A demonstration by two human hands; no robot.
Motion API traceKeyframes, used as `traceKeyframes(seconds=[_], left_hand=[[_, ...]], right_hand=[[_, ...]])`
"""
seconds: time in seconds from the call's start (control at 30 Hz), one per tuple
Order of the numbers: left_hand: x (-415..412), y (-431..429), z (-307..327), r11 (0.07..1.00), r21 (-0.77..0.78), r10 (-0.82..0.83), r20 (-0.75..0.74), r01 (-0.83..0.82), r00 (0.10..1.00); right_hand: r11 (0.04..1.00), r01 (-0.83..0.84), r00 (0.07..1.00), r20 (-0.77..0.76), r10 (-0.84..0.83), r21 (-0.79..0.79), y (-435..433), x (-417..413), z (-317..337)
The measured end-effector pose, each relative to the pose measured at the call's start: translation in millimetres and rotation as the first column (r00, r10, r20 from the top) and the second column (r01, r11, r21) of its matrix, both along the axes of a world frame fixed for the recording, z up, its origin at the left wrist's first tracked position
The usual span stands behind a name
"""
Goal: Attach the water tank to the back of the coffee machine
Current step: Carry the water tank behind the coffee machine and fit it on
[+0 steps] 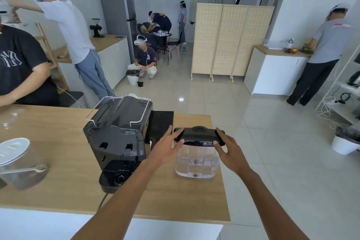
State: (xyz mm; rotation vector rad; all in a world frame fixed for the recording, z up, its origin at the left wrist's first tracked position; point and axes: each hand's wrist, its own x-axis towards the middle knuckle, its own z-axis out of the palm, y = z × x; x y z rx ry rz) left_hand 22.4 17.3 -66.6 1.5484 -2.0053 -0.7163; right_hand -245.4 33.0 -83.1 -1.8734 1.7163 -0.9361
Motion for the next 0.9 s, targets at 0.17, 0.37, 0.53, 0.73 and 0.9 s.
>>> traceKeyframes(seconds=[0.17, 0.37, 0.53, 0.73, 0.9], left_hand=[[-2.4, 1.9, -1.3, 0.998, 0.050, -0.045, 0.065, 0.042, 0.997], [-7.9, 7.6, -15.8, 0.991, 0.085, -0.094, -0.072, 0.100, 0.993], [-12.2, 14.3, -14.3, 0.993, 0.085, -0.073, -0.076, 0.079, 0.994], [-19.7, 12.4, -20.7, 1.000, 0.022, 0.014, 0.080, -0.016, 0.997], [-20.9, 12.2, -20.8, 1.000, -0.010, 0.029, 0.076, -0.029, 0.997]], right_hand=[[1.000, -0.004, 1.000, -0.012, 0.004, 0.015, -2.1, -2.3, 2.2], [0.999, -0.035, 0.998, 0.056, 0.037, -0.035, -1.1, 4.1, -15.5], [0.994, -0.043, 0.996, 0.072, 0.050, -0.098, 4.4, 11.3, -22.4], [0.989, -0.031, 1.000, -0.009, 0.030, -0.143, -0.5, 5.5, -31.1], [0.989, -0.005, 1.000, -0.018, 0.003, -0.146, -2.6, 4.2, -34.1]])
